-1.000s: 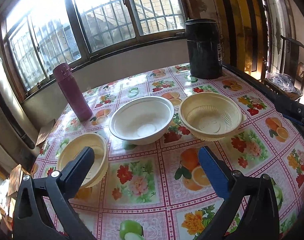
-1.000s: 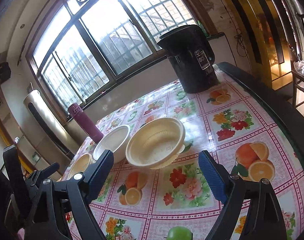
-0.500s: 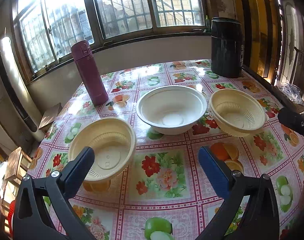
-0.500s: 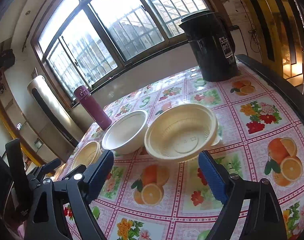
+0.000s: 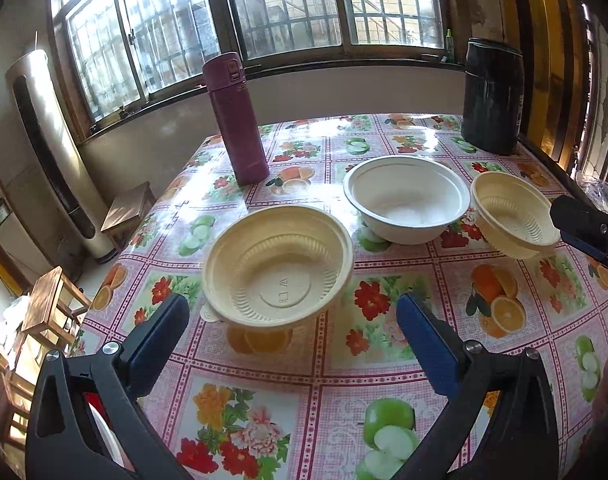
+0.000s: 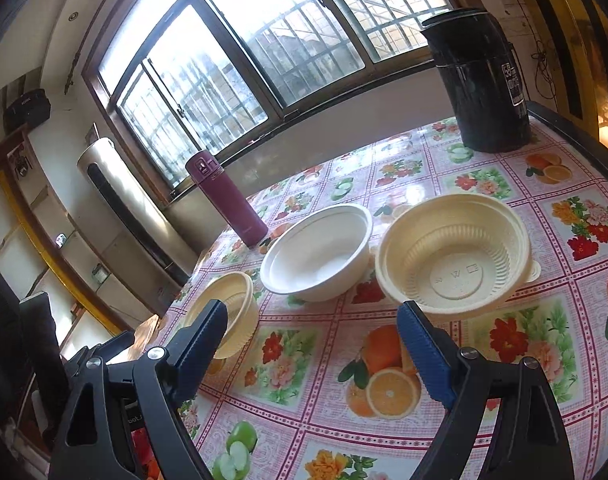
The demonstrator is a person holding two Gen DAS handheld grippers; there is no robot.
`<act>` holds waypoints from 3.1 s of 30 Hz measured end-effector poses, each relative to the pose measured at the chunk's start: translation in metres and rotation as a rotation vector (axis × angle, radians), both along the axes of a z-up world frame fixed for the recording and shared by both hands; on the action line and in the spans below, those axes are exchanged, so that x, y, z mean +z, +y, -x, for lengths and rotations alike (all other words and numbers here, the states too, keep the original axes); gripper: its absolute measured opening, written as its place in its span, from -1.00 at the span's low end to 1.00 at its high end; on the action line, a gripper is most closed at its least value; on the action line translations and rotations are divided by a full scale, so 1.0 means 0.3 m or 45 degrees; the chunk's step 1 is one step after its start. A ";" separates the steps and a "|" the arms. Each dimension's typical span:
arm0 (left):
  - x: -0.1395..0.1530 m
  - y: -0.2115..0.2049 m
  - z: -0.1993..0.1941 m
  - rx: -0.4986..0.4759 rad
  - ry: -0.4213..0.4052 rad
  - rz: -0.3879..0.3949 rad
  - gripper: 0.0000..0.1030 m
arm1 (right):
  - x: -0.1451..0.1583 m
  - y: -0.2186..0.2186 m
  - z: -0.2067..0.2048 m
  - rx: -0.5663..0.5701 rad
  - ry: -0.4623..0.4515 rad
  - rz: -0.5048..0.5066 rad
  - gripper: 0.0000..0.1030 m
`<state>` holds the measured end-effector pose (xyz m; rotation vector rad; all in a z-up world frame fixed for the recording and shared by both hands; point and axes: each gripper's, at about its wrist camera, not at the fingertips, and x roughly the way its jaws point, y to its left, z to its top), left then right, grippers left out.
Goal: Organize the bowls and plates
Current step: 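Move the left gripper to the rim of the beige ribbed plastic plate, then close the left gripper on the beige plate rim and lift it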
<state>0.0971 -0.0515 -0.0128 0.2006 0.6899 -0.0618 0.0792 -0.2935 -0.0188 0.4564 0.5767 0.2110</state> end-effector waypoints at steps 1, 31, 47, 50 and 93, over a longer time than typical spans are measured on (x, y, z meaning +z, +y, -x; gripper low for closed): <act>0.002 0.013 0.009 0.010 -0.003 -0.003 1.00 | 0.002 0.017 0.000 0.009 -0.004 0.000 0.71; 0.058 0.385 -0.366 0.214 0.564 -0.043 1.00 | -0.085 0.379 -0.362 0.304 0.334 -0.307 0.72; -0.065 0.326 -0.488 0.257 0.751 0.113 1.00 | -0.205 0.317 -0.421 0.203 0.395 -0.538 0.55; -0.087 0.321 -0.495 0.246 0.784 0.160 1.00 | -0.219 0.317 -0.426 0.194 0.401 -0.561 0.45; -0.159 0.319 -0.489 0.226 0.779 0.295 -0.64 | -0.296 0.364 -0.469 0.097 0.473 -0.415 -0.60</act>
